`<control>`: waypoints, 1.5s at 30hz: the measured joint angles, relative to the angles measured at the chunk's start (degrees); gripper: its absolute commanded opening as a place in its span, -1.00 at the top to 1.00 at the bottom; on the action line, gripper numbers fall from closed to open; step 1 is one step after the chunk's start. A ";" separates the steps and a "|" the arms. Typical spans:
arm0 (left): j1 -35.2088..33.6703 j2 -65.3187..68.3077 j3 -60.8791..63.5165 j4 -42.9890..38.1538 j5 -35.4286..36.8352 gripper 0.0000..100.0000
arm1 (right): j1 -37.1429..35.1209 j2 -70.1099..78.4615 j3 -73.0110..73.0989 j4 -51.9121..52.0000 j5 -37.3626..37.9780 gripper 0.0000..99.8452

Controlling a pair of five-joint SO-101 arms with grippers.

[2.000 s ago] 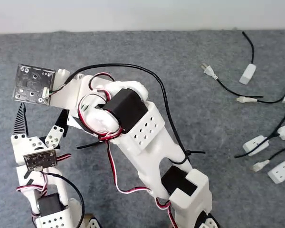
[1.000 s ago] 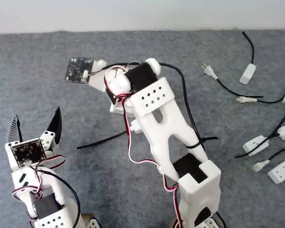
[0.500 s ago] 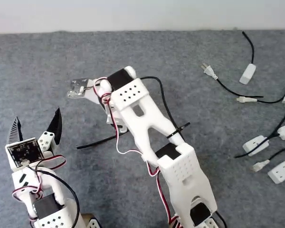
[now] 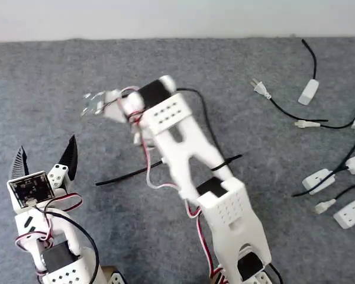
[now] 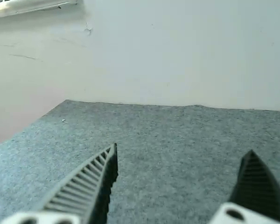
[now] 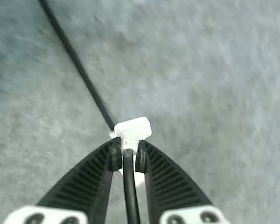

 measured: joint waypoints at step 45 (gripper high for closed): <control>0.00 0.00 0.00 0.00 0.00 0.21 | 5.63 -10.29 22.33 -0.53 3.43 0.98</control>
